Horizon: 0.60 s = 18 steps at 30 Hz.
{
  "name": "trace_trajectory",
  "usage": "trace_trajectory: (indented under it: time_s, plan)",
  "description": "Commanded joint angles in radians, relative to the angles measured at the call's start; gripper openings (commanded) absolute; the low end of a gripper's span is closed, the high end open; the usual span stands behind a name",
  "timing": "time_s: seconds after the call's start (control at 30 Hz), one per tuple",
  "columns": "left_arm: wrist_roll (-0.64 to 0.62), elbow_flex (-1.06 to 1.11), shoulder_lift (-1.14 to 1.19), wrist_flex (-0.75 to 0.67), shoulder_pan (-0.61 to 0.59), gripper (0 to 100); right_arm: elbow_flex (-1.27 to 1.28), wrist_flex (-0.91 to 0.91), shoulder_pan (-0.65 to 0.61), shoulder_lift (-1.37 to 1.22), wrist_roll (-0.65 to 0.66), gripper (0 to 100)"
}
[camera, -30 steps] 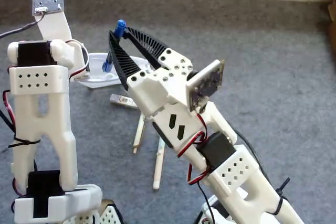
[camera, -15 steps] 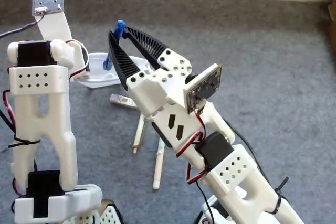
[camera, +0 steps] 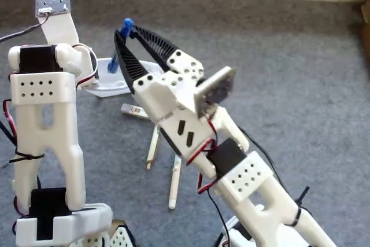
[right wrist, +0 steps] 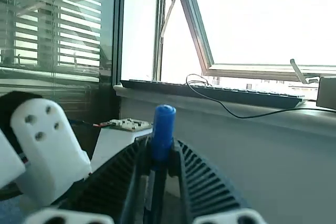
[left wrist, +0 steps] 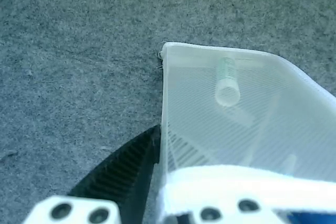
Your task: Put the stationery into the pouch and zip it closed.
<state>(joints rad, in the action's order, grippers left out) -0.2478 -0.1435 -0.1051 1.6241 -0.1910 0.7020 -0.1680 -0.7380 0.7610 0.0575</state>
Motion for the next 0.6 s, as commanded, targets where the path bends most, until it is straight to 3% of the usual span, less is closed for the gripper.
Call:
trace_trajectory:
  time_s: [0.0, 0.13, 0.57]
  plan:
    - [-0.005, 0.018, -0.007, -0.012, -0.007, 1, 0.013, -0.031, -0.004, -0.035, 0.075, 0.5]
    - [-0.003, 0.018, -0.007, -0.012, -0.007, 1, 0.082, -0.027, -0.021, -0.004, 0.138, 0.5]
    - [-0.003, 0.018, -0.007, -0.018, -0.005, 1, 0.196, -0.022, -0.028, 0.022, 0.140, 0.9]
